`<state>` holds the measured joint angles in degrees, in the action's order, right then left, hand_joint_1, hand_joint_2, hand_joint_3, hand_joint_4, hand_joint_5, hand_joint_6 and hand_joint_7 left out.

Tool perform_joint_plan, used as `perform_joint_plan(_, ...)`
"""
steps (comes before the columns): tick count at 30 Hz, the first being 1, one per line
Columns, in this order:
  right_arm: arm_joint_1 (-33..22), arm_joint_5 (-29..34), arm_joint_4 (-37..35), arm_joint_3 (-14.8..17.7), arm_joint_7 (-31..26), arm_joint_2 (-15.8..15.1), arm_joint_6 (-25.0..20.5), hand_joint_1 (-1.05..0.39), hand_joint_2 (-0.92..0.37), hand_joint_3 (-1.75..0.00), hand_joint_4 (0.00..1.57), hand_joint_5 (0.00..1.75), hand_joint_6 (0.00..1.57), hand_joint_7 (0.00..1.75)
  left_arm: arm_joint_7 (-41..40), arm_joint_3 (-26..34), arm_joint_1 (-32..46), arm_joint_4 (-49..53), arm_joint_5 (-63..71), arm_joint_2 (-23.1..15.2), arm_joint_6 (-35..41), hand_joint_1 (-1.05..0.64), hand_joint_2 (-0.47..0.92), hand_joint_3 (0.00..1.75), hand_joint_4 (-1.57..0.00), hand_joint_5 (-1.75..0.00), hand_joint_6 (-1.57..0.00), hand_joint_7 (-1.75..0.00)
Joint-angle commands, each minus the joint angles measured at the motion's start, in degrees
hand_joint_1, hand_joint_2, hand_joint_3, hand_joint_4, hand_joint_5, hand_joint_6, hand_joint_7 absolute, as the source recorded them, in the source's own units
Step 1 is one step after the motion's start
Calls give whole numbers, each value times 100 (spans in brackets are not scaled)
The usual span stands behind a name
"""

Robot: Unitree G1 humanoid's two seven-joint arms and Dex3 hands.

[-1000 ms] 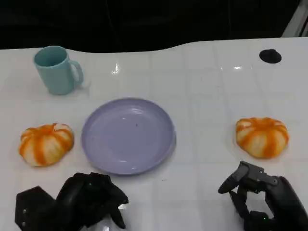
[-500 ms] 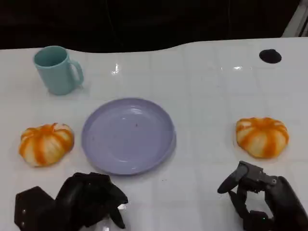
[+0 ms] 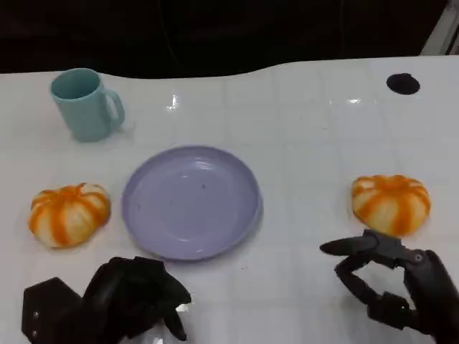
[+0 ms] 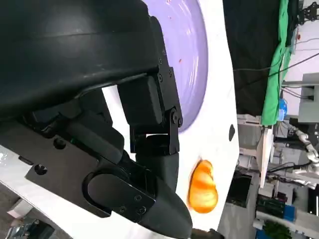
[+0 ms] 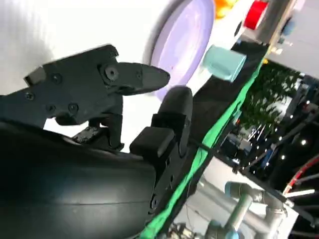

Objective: Grasp the bread from the table and place it into the plate.

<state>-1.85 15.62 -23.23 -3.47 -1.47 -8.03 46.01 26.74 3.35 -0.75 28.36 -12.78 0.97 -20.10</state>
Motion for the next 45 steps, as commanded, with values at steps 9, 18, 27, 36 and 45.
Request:
perform_joint_plan(9,171,2023,842,299,-1388,-789,-773,-51,-92,-11,21,44,41,8,-10,5,40,-54,-12,-45,-19,-105,79,0,-150,-95,-157,-48)
perform_joint_plan(18,150,3146,1521,97,-1653,-1260,-2004,-56,-92,-11,4,37,29,0,16,6,28,-10,-25,-30,-71,-105,79,0,-150,-94,-157,-49)
perform_joint_plan(27,518,3867,1628,-351,-1404,-1510,-3270,-57,-91,-5,0,31,22,0,-23,2,25,-24,-9,-26,-14,-105,79,0,-151,-93,-157,-48)
perform_joint_plan(36,1208,3996,898,-869,-1338,-1549,-3883,-50,-83,0,0,37,27,2,-11,-4,76,-76,-10,-26,-34,-105,79,0,-150,-93,-157,-49)
perform_joint_plan(45,1913,3948,-311,-1474,-1436,-1475,-4108,-44,-81,0,0,39,28,1,-33,-25,157,-238,-13,-12,66,-105,79,0,-150,-93,-157,-50)
